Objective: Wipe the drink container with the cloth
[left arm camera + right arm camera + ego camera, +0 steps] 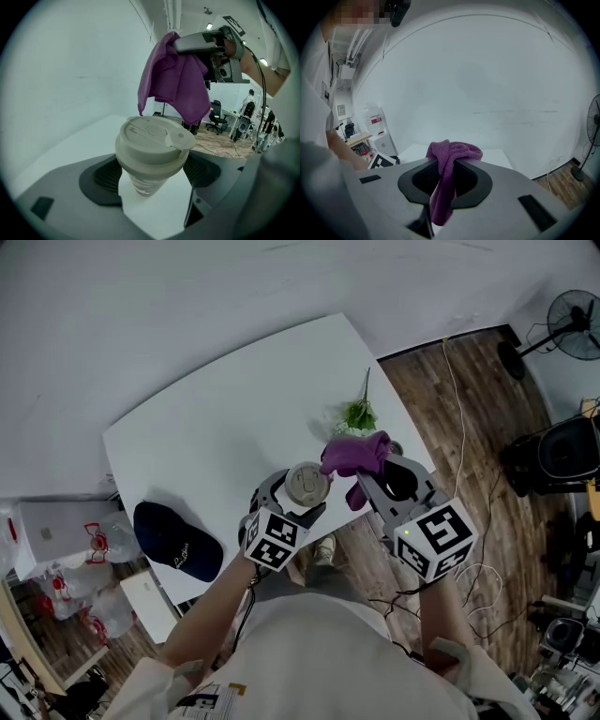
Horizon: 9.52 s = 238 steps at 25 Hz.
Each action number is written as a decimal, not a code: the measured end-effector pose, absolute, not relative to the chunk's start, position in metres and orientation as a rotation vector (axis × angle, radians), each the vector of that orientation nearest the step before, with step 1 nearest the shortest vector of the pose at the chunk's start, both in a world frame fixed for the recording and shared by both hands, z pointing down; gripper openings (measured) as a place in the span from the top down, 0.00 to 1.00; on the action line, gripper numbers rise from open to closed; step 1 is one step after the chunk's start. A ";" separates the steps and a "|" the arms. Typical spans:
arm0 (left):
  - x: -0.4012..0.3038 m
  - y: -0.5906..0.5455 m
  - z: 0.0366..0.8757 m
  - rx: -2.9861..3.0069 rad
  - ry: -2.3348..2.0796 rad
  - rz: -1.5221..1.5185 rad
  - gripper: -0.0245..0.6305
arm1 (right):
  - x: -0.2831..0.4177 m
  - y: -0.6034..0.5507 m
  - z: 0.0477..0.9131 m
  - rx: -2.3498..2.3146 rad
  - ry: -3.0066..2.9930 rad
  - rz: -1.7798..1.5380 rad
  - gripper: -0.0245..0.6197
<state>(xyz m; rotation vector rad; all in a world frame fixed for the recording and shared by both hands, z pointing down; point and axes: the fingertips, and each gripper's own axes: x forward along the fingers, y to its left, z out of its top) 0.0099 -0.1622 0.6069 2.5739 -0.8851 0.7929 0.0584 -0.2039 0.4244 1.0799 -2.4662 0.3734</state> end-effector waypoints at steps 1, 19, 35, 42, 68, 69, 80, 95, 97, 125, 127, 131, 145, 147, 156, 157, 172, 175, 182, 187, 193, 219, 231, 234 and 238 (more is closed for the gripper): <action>0.010 -0.162 0.607 2.575 -0.881 0.792 0.32 | 0.054 -0.203 0.432 1.046 -2.462 0.391 0.83; 0.008 -0.161 0.609 2.591 -0.802 0.841 0.33 | -0.033 -0.189 0.533 0.756 -2.259 0.407 0.83; 0.006 -0.160 0.609 2.592 -0.816 0.832 0.33 | -0.004 -0.135 0.531 0.621 -2.270 0.500 0.83; 0.009 -0.157 0.609 2.601 -0.777 0.855 0.34 | 0.022 -0.165 0.533 0.842 -2.270 0.526 0.83; 0.004 -0.156 0.611 2.604 -0.787 0.892 0.37 | 0.029 -0.150 0.535 0.839 -2.235 0.391 0.83; 0.004 -0.155 0.611 2.606 -0.779 0.893 0.37 | 0.035 -0.157 0.536 0.888 -2.221 0.378 0.83; 0.003 -0.158 0.610 2.583 -0.746 0.903 0.37 | 0.025 -0.204 0.530 1.001 -2.190 0.322 0.84; 0.014 -0.149 0.613 2.599 -0.757 0.966 0.37 | -0.020 -0.146 0.524 0.733 -2.277 0.189 0.84; 0.015 -0.148 0.612 2.604 -0.740 0.965 0.37 | -0.010 -0.139 0.524 0.742 -2.275 0.204 0.83; 0.014 -0.150 0.615 2.529 -0.790 0.956 0.39 | -0.019 -0.149 0.524 0.735 -2.259 0.095 0.84; 0.014 -0.149 0.615 2.534 -0.777 0.963 0.39 | -0.018 -0.137 0.523 0.715 -2.278 0.094 0.83; 0.013 -0.152 0.615 2.533 -0.780 0.951 0.39 | 0.004 -0.123 0.523 0.728 -2.272 0.193 0.83; -0.010 -0.141 0.581 2.566 -0.830 0.900 0.39 | 0.124 -0.108 0.557 1.063 -2.035 0.387 0.83; -0.015 -0.142 0.569 2.570 -0.876 0.868 0.39 | 0.144 -0.114 0.552 1.173 -2.010 0.389 0.83; 0.031 -0.158 0.534 2.774 -0.807 0.938 0.39 | 0.181 -0.137 0.534 1.510 -1.996 0.371 0.83; 0.036 -0.158 0.543 2.786 -0.780 0.998 0.39 | 0.183 -0.141 0.529 1.551 -2.010 0.365 0.83; 0.049 -0.169 0.550 2.774 -0.822 0.998 0.47 | 0.229 -0.168 0.504 1.733 -2.141 0.336 0.83; 0.049 -0.171 0.550 2.767 -0.826 0.981 0.49 | 0.195 -0.167 0.520 1.467 -2.250 0.326 0.83; 0.043 -0.181 0.540 2.696 -0.809 0.891 0.56 | 0.109 -0.159 0.544 0.984 -2.375 0.269 0.83; 0.044 -0.180 0.541 2.702 -0.805 0.919 0.56 | 0.073 -0.161 0.565 0.773 -2.381 0.264 0.83; 0.044 -0.180 0.540 2.670 -0.834 0.941 0.56 | 0.054 -0.164 0.627 0.621 -2.271 0.310 0.83; 0.048 -0.177 0.540 2.695 -0.800 0.925 0.56 | 0.054 -0.187 0.630 0.384 -2.147 0.133 0.83; 0.045 -0.181 0.542 2.687 -0.823 0.931 0.56 | 0.044 -0.157 0.693 0.323 -2.102 0.271 0.83; 0.047 -0.180 0.541 2.686 -0.817 0.933 0.56 | 0.044 -0.144 0.663 0.296 -2.129 0.204 0.83; 0.045 -0.180 0.541 2.691 -0.820 0.923 0.56 | 0.046 -0.143 0.605 0.322 -2.170 0.159 0.83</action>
